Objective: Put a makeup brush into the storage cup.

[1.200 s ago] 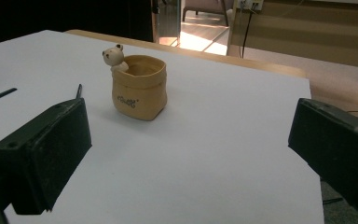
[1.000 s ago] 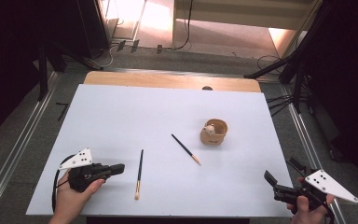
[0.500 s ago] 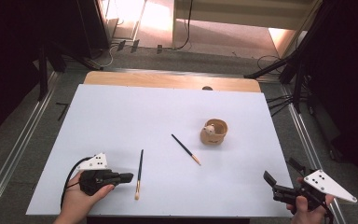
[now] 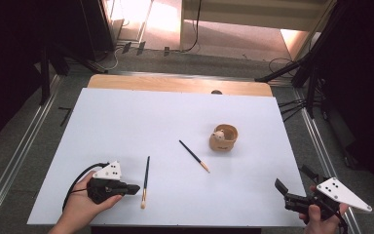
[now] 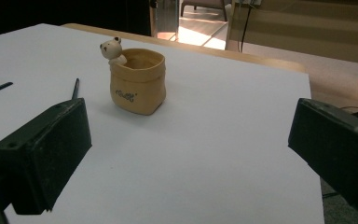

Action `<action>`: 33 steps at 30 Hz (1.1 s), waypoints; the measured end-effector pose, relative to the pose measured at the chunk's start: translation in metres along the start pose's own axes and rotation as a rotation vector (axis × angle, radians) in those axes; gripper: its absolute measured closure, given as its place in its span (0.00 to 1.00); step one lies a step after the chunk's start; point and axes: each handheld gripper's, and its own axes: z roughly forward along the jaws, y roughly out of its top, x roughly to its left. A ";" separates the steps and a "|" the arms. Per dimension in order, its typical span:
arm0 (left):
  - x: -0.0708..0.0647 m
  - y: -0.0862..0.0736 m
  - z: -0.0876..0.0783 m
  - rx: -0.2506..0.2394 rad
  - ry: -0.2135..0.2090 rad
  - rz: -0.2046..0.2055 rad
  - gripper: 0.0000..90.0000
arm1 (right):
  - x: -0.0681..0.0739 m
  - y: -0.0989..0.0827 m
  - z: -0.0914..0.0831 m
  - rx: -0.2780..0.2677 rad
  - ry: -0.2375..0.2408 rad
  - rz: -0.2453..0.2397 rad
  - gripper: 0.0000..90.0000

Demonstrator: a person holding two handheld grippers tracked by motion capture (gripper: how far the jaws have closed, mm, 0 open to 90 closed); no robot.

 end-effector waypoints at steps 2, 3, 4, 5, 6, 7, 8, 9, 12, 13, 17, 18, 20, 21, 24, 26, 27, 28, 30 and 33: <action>-0.001 0.006 -0.001 0.070 0.031 0.045 1.00 | 0.000 0.000 0.000 0.005 0.001 -0.003 0.00; -0.001 0.008 -0.001 0.081 0.028 0.052 1.00 | 0.000 0.000 0.000 0.005 0.000 -0.003 0.00; -0.001 0.008 -0.001 0.081 0.028 0.052 1.00 | 0.000 0.000 0.000 0.006 0.000 -0.004 0.00; 0.000 0.010 0.000 0.110 0.020 0.065 1.00 | 0.001 0.000 0.000 0.006 0.000 -0.004 0.00; 0.000 0.010 0.000 0.110 0.020 0.065 1.00 | 0.001 0.000 0.000 0.006 0.000 -0.005 0.00; 0.000 0.011 0.001 0.124 0.017 0.072 1.00 | 0.001 0.000 0.000 0.006 -0.001 -0.004 0.00; 0.000 0.014 0.003 0.158 0.017 0.086 1.00 | 0.001 0.000 0.000 0.006 -0.001 -0.004 0.00; -0.001 0.016 0.004 0.183 0.023 0.101 1.00 | 0.001 0.000 0.000 0.007 -0.001 -0.003 0.00; -0.002 0.022 0.006 0.237 0.041 0.124 1.00 | 0.001 -0.001 0.001 0.009 0.001 -0.002 0.00; -0.002 0.022 0.006 0.237 0.041 0.124 1.00 | 0.001 -0.001 0.001 0.009 0.001 -0.002 0.00; -0.004 0.029 0.010 0.281 0.060 0.141 1.00 | 0.001 -0.001 0.001 0.012 -0.001 -0.004 0.00; -0.004 0.029 0.010 0.281 0.060 0.141 1.00 | 0.001 -0.001 0.001 0.012 -0.002 -0.003 0.00; -0.005 0.031 0.013 0.311 0.066 0.154 1.00 | 0.001 -0.001 0.001 0.012 -0.001 -0.001 0.00; -0.007 0.033 0.016 0.350 0.070 0.172 1.00 | 0.001 -0.001 0.001 0.012 -0.002 -0.001 0.00; -0.008 0.034 0.019 0.380 0.073 0.183 1.00 | 0.000 -0.001 0.001 0.012 -0.002 -0.001 0.00; -0.009 0.035 0.023 0.404 0.070 0.192 1.00 | 0.001 -0.001 0.001 0.014 -0.002 -0.004 0.00; -0.009 0.035 0.024 0.416 0.074 0.191 1.00 | 0.001 -0.001 0.001 0.014 -0.002 -0.004 0.00; -0.009 0.035 0.026 0.435 0.076 0.205 1.00 | 0.001 -0.001 0.001 0.014 -0.004 -0.004 0.00; -0.010 0.039 0.028 0.461 0.078 0.206 1.00 | 0.000 -0.001 0.002 0.013 -0.005 -0.001 0.00; -0.013 0.043 0.032 0.499 0.086 0.219 1.00 | 0.000 -0.001 0.002 0.017 -0.006 0.000 0.00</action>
